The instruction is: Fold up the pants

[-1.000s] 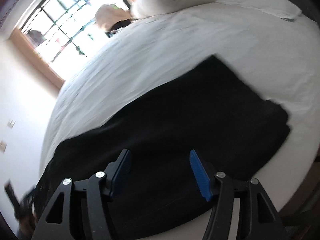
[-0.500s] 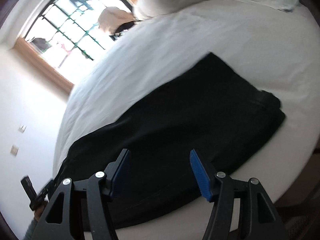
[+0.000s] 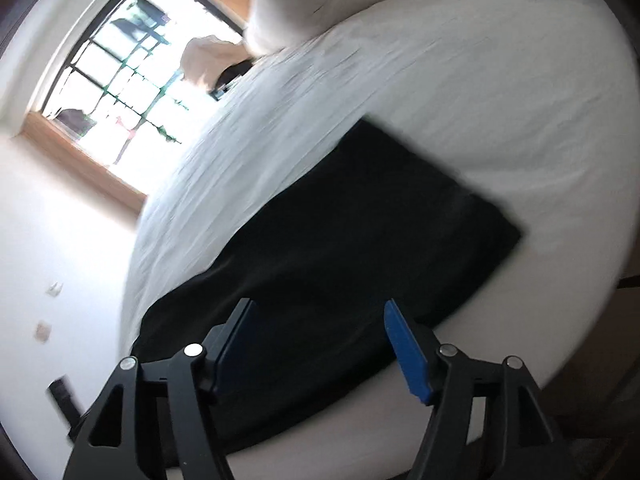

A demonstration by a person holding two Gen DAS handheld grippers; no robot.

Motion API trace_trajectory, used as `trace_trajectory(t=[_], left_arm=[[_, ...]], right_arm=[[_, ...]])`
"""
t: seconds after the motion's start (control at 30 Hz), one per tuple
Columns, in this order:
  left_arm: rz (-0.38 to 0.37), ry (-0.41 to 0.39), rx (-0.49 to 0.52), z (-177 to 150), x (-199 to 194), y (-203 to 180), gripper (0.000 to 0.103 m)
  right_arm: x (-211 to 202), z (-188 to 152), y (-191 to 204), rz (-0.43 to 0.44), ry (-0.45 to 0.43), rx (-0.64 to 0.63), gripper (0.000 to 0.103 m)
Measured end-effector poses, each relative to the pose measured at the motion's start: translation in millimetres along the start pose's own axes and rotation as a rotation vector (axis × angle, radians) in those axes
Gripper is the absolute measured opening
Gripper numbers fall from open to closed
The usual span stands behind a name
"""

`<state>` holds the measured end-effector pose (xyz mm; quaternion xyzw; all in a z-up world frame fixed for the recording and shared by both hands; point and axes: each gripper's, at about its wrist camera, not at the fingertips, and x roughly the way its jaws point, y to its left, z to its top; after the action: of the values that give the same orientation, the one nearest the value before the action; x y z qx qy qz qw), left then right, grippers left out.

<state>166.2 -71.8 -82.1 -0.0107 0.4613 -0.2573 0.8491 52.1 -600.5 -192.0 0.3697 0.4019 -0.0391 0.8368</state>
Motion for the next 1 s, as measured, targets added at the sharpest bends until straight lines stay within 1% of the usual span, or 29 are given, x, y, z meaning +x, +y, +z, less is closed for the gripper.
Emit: trace_trajectory(t=[0.03, 0.07, 0.1, 0.13, 0.17, 0.2, 0.27, 0.3, 0.33, 0.37, 0.4, 0.43, 0.5, 0.57, 0.6, 0.67, 0.7, 0.73, 0.77, 0.8, 0.83, 0.87, 0.9, 0.93, 0.97, 1.0], left_arm=[[-0.012, 0.064, -0.008, -2, 16, -4, 0.102], [0.015, 0.124, 0.004, -4, 32, -9, 0.102], [0.071, 0.144, 0.059, -7, 39, -17, 0.102], [0.126, 0.165, 0.135, -9, 42, -28, 0.102], [0.156, 0.189, 0.182, -11, 43, -34, 0.102], [0.167, 0.206, 0.200, -13, 41, -35, 0.102], [0.160, 0.223, 0.148, -15, 26, -20, 0.102], [0.179, 0.224, 0.112, -19, 13, -8, 0.102], [0.214, 0.229, 0.090, -22, 5, 1, 0.102], [0.265, 0.227, 0.063, -20, -2, 11, 0.102], [0.302, 0.220, 0.042, -20, -14, 17, 0.102], [0.323, 0.206, 0.023, -16, -24, 22, 0.102], [0.314, 0.161, -0.012, -2, -35, 24, 0.102], [0.260, 0.124, -0.048, 18, -31, 18, 0.102], [0.226, 0.125, -0.051, 27, -19, 11, 0.102], [0.213, 0.168, -0.016, 34, 12, 1, 0.102], [0.228, 0.221, -0.006, 33, 36, 0, 0.102], [0.257, 0.258, -0.001, 30, 50, 0, 0.103], [0.283, 0.263, 0.027, 27, 56, -1, 0.103], [0.296, 0.249, 0.050, 26, 56, -3, 0.103], [0.290, 0.248, 0.045, 25, 54, -1, 0.103], [0.283, 0.250, 0.041, 22, 48, 4, 0.103], [0.288, 0.255, 0.042, 21, 43, 8, 0.103], [0.299, 0.258, 0.040, 17, 41, 14, 0.103], [0.308, 0.257, 0.038, 18, 40, 18, 0.103], [0.344, 0.257, 0.039, 15, 33, 23, 0.103]], right_arm=[[10, -1, 4, 0.002, 0.025, -0.010, 0.069], [18, -1, 6, -0.005, 0.043, -0.015, 0.069], [20, -4, 5, -0.020, 0.055, -0.020, 0.069], [20, -5, 2, -0.044, 0.058, -0.022, 0.069], [21, -3, -1, -0.060, 0.051, -0.016, 0.069], [19, 0, -5, -0.065, 0.036, -0.003, 0.069], [9, 8, -15, -0.120, 0.006, 0.018, 0.069], [3, 11, -19, -0.160, -0.007, 0.023, 0.069], [-4, 14, -23, -0.199, -0.015, 0.032, 0.069], [-13, 14, -26, -0.207, -0.020, 0.039, 0.069], [-21, 16, -26, -0.180, -0.035, 0.039, 0.069], [-25, 18, -24, -0.143, -0.048, 0.034, 0.069], [-21, 21, -12, -0.082, -0.045, 0.009, 0.070], [-6, 19, 3, 0.003, -0.015, -0.023, 0.071], [1, 18, 8, 0.024, 0.001, -0.034, 0.071], [19, 17, 14, 0.038, 0.026, -0.046, 0.071], [28, 21, 10, 0.020, 0.030, -0.027, 0.071], [29, 19, -1, -0.007, 0.030, 0.005, 0.071], [27, 21, -15, -0.006, 0.018, 0.044, 0.067], [18, 20, -32, 0.023, -0.006, 0.089, 0.063], [8, 21, -47, 0.022, -0.026, 0.124, 0.062], [-2, 25, -58, -0.009, -0.053, 0.146, 0.062], [-15, 29, -68, -0.068, -0.089, 0.156, 0.062], [-25, 31, -77, -0.089, -0.112, 0.167, 0.063], [-39, 33, -86, -0.143, -0.132, 0.196, 0.069], [-48, 33, -91, -0.181, -0.145, 0.212, 0.072]])
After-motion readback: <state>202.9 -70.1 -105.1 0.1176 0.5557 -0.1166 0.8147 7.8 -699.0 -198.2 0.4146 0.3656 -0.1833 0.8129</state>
